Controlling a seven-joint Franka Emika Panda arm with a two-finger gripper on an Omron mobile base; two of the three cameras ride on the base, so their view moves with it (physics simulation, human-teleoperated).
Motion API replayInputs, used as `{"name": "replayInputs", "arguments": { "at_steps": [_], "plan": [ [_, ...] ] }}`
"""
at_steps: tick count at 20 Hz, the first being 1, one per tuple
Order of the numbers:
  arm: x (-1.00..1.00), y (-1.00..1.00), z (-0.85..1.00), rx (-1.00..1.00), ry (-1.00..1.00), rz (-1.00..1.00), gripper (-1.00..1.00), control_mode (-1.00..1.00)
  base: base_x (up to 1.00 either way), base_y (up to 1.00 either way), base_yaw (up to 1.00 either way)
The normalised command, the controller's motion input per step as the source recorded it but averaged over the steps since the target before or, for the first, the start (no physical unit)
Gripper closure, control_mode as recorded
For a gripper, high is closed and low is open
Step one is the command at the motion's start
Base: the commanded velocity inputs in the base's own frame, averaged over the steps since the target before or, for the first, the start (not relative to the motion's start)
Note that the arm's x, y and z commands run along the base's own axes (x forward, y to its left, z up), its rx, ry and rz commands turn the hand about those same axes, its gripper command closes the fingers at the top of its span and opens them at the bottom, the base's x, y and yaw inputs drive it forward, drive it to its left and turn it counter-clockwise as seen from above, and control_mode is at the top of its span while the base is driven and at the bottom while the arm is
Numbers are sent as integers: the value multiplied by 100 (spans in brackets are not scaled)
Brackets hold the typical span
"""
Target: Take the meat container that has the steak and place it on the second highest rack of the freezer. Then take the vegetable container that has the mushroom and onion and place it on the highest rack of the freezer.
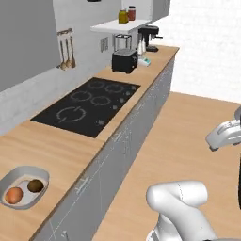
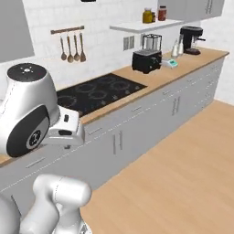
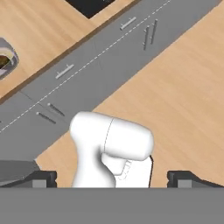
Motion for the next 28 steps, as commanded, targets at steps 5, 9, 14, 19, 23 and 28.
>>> {"name": "replayInputs", "arguments": {
  "at_steps": [5,9,14,19,23,28],
  "plan": [
    [0,0,0,0,0,0,-100,100,1,18,62],
    [0,0,0,0,0,0,-100,100,0,21,55],
    [0,0,0,0,0,0,-100,100,0,22,52],
    [0,0,0,0,0,0,-100,100,1,29,48],
    [0,0,0,0,0,0,-100,100,0,8,37],
    [0,0,0,0,0,0,-100,100,-10,-2,36]
  ]
}}
